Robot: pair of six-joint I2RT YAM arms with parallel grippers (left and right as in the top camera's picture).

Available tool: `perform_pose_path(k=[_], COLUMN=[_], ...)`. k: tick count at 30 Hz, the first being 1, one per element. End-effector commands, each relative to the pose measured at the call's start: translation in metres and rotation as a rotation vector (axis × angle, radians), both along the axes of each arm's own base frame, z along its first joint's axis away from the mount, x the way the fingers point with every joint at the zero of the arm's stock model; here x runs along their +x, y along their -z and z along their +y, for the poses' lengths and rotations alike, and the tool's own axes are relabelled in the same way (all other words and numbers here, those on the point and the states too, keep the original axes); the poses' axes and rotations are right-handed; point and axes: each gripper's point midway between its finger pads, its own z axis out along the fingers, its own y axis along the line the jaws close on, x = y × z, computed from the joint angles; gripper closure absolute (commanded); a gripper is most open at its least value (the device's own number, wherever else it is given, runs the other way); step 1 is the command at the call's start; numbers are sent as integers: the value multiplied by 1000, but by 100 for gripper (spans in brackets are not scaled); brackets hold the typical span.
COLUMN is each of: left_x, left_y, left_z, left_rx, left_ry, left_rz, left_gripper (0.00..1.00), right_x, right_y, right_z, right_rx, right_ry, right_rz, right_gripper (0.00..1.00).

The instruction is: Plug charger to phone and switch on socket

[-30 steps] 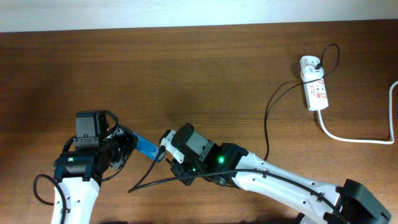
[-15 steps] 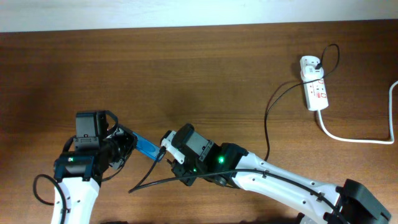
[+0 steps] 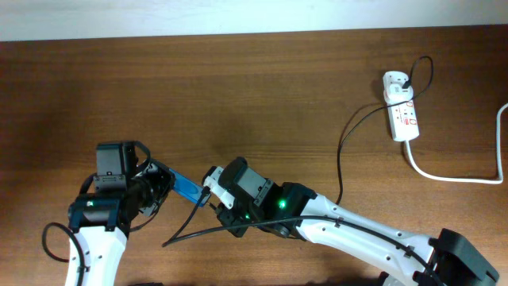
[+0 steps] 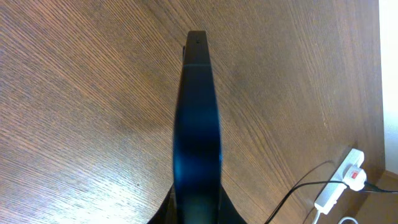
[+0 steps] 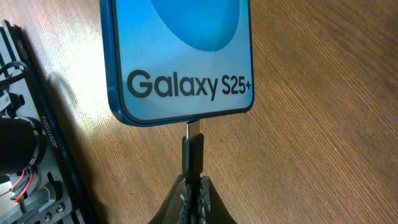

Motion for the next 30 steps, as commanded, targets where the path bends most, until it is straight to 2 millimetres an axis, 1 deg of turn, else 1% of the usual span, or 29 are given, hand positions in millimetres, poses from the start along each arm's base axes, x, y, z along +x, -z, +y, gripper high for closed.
perform_pose_path(k=[1, 14, 17, 20, 24, 30], left_x=[3, 3, 3, 3, 3, 3], left_y=[-8, -9, -9, -9, -9, -9], left_z=[-3, -3, -3, -3, -3, -3], left_rx=[-1, -1, -1, -1, -1, -1], left_ry=[22, 22, 22, 22, 22, 22], left_rz=[-30, -31, -31, -31, -31, -31], left_gripper=[100, 100, 100, 100, 100, 100], right_x=[4, 8, 4, 3, -1, 1], right_y=[-12, -12, -12, -11, -5, -8], right_z=[2, 0, 1, 1, -6, -3], right_rx=[26, 15, 25, 26, -10, 8], right_ry=[13, 29, 23, 33, 34, 34], right_rz=[-17, -35, -7, 2, 25, 14], right_gripper=[96, 96, 96, 96, 96, 96])
